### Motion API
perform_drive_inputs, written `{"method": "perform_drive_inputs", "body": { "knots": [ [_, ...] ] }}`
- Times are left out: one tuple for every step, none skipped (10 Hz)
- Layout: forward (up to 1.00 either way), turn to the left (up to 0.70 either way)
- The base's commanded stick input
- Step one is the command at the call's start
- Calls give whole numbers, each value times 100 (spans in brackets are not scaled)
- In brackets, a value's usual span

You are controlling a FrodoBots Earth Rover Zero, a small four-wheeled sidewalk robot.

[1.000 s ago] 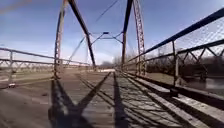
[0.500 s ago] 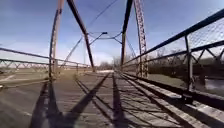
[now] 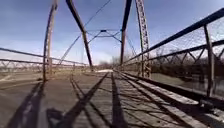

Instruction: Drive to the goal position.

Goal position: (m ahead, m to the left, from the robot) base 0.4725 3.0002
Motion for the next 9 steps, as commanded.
{"method": "perform_drive_inputs", "body": {
  "knots": [
    [100,0],
    [100,0],
    [100,0],
    [100,0],
    [100,0],
    [100,0],
    [100,14],
    [100,29],
    [100,35]
  ]
}}
